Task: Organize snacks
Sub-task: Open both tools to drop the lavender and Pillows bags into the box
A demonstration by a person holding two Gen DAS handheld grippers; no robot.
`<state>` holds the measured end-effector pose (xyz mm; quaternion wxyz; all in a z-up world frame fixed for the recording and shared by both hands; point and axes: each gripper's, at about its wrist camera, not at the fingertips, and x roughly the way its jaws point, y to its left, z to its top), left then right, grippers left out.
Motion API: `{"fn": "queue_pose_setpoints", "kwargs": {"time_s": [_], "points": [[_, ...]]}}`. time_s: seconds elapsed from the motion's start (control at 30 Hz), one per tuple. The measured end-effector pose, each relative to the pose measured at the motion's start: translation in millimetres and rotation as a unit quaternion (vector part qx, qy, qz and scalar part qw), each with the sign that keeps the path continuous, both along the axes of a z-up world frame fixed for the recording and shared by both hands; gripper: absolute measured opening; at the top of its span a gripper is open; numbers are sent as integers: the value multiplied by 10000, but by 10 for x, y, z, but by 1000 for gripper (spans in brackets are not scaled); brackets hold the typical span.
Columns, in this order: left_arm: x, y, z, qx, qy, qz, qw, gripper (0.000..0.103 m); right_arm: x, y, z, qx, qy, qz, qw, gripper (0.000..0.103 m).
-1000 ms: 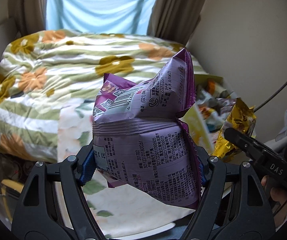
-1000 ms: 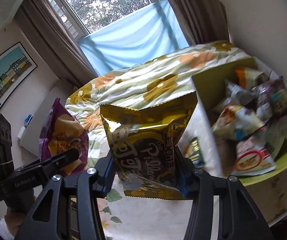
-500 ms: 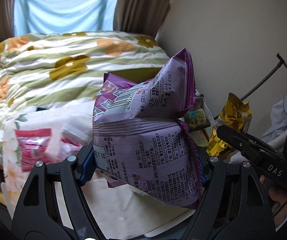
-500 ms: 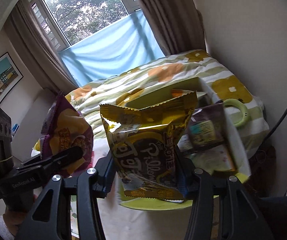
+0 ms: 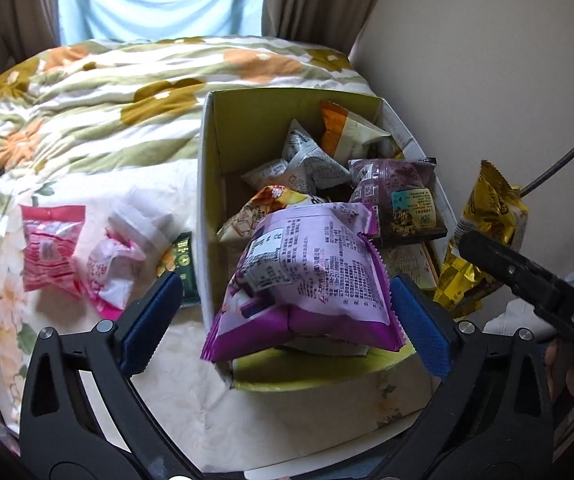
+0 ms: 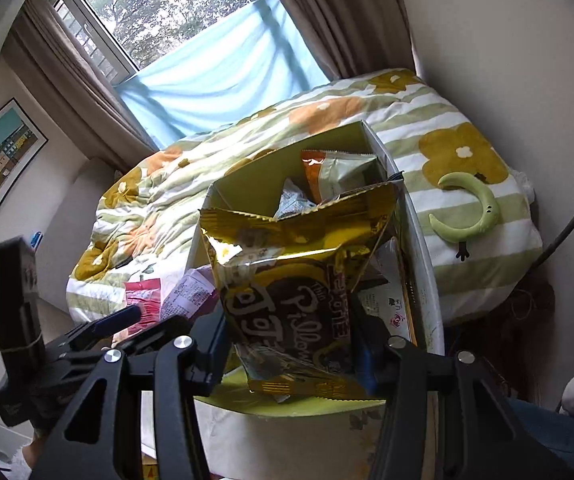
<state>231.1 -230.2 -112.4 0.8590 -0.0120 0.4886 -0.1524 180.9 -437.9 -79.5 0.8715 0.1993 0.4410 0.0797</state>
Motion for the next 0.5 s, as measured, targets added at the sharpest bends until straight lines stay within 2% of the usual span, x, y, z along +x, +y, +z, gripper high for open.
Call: {"fn": "queue_pose_setpoints", "kwargs": {"time_s": [0.1,0.3,0.5], "points": [[-98,62,52,97,-52,61,9999,102,-10,1,-7,-12,-2,104,9999,47],[-262,191,264,21,-304,74,9995,102,-42,-4,99,-222,-214,225,9993,47],[-260,200,302,-31,-201,41,9998,102,-16,-66,163,-302,-298,234,9988,47]]}}
